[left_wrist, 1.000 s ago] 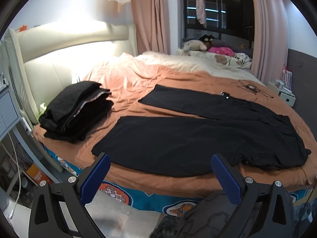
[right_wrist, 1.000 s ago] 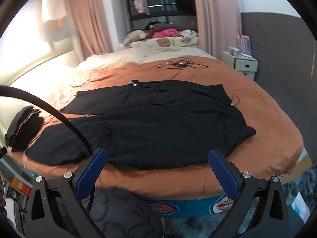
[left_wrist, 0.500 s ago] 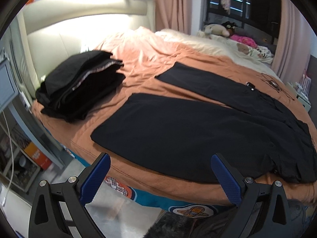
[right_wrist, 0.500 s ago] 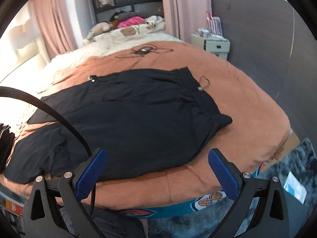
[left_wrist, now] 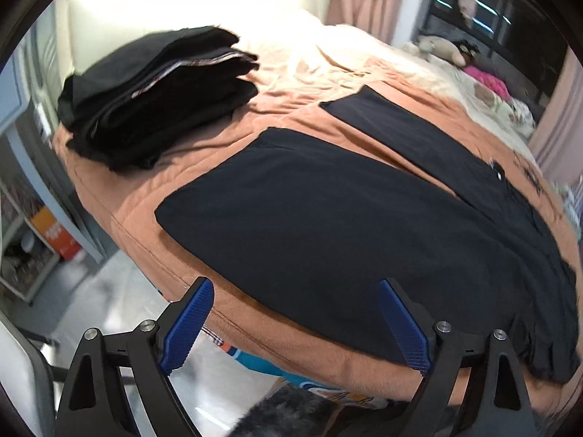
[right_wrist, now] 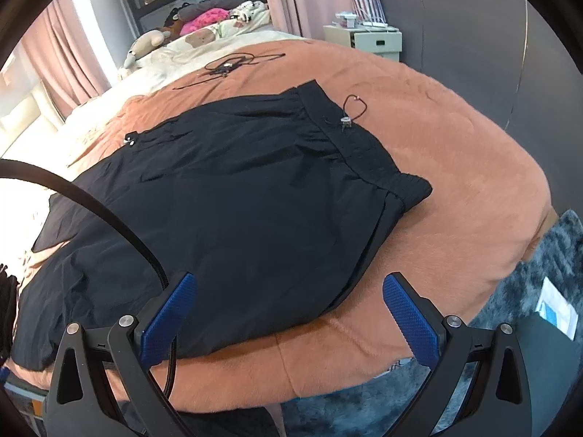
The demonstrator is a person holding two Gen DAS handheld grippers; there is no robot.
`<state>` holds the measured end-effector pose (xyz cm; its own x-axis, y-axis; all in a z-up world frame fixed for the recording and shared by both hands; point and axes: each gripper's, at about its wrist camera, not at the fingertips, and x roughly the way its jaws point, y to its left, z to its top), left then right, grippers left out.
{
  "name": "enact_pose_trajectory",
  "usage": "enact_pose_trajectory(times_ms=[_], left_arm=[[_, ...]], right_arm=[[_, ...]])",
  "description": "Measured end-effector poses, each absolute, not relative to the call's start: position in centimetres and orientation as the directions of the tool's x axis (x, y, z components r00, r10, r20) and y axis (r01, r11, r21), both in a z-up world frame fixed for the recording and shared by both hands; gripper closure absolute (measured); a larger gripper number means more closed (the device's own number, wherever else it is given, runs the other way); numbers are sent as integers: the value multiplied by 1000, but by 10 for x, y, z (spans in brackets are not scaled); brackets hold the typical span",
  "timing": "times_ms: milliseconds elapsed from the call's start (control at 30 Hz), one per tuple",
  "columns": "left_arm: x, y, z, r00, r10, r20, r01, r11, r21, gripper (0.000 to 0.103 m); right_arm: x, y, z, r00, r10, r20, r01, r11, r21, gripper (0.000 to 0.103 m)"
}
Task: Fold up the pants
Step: 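Lower both tools to the black pants and close right tool on waistband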
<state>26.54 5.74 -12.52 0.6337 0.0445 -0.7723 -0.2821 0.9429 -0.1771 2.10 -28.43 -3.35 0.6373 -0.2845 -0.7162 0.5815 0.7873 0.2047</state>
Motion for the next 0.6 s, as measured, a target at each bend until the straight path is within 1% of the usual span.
enact_pose_trajectory(times_ms=[33, 100, 133, 167, 367, 500, 533, 567, 600], left_arm=[[267, 62, -127, 635, 38, -772, -296, 934, -198, 11], [269, 68, -131, 634, 32, -773, -322, 919, -226, 13], [270, 72, -133, 631, 31, -775, -333, 913, -234, 14], [271, 75, -134, 628, 30, -778, -343, 908, -241, 15], [268, 90, -142, 617, 33, -786, -384, 884, -265, 18], [264, 104, -142, 623, 47, -781, -416, 865, -280, 19], [263, 108, -143, 621, 51, -782, -428, 858, -283, 19], [264, 112, -145, 619, 51, -784, -439, 850, -292, 20], [264, 116, -147, 620, 40, -783, -446, 839, -311, 21]], right_arm=[[25, -297, -36, 644, -274, -714, 578, 786, 220, 0], [27, -311, -40, 663, -249, -706, 569, 781, 260, 8], [28, -319, -43, 670, -234, -704, 568, 773, 283, 15], [25, -331, -49, 675, -227, -702, 568, 768, 298, 20], [21, -374, -78, 663, -188, -725, 606, 704, 371, 29], [16, -390, -83, 658, -202, -725, 631, 673, 386, 31], [14, -392, -84, 659, -201, -725, 633, 668, 390, 34], [11, -395, -86, 662, -189, -726, 632, 661, 404, 41], [11, -401, -90, 672, -161, -723, 625, 647, 437, 45]])
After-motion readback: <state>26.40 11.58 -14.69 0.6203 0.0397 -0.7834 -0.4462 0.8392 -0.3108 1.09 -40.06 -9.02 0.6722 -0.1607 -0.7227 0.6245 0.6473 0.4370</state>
